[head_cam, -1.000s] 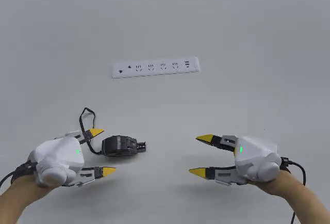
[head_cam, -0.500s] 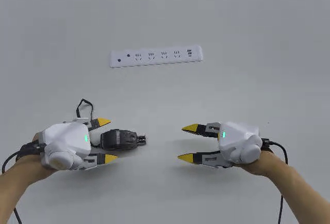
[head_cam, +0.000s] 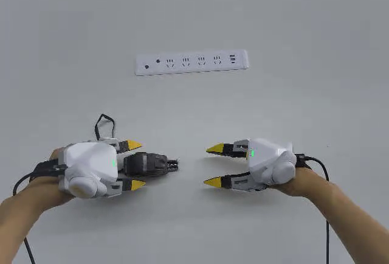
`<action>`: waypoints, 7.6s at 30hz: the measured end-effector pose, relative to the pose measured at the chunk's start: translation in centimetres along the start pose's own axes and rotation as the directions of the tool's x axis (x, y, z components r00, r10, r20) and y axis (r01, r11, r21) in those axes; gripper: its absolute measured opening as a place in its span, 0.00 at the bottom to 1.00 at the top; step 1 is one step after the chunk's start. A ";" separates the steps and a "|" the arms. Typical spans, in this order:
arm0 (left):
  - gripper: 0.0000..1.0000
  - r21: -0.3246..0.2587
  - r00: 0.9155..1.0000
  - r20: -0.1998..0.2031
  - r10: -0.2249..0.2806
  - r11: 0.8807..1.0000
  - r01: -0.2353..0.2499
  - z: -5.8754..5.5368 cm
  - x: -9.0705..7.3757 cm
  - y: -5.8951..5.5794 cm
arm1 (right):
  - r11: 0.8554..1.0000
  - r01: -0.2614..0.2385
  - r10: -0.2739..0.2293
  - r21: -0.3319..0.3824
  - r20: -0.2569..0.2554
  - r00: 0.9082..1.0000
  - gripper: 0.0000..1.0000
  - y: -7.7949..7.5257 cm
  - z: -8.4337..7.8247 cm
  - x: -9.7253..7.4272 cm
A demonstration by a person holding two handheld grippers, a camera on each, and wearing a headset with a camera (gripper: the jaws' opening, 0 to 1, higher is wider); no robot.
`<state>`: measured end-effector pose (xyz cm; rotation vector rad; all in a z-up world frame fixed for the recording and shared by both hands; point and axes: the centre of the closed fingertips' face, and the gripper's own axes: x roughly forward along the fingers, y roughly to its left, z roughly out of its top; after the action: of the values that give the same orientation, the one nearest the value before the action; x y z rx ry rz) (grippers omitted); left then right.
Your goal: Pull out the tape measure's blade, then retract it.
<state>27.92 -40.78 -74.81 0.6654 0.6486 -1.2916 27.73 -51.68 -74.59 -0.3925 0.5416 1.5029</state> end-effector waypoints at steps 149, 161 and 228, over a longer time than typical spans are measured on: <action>0.32 -0.041 1.000 0.000 -0.013 0.999 0.013 0.1 0.9 0.2 | 0.989 -0.093 0.082 -0.116 -0.099 0.992 0.09 -1.8 -4.8 -2.5; 0.32 -0.035 1.000 -0.006 -0.019 0.999 0.019 0.0 0.9 0.2 | 0.990 -0.086 0.073 -0.112 -0.113 0.991 0.09 -2.1 -5.8 -4.0; 0.32 -0.050 0.999 -0.037 -0.019 0.999 0.017 0.9 1.2 0.1 | 0.994 -0.049 0.032 -0.099 -0.162 0.986 0.10 -3.5 -10.3 -10.4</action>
<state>28.28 -42.16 -75.14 0.6457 0.7166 -1.2782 30.42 -66.18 -77.49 -0.5893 0.6025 1.5509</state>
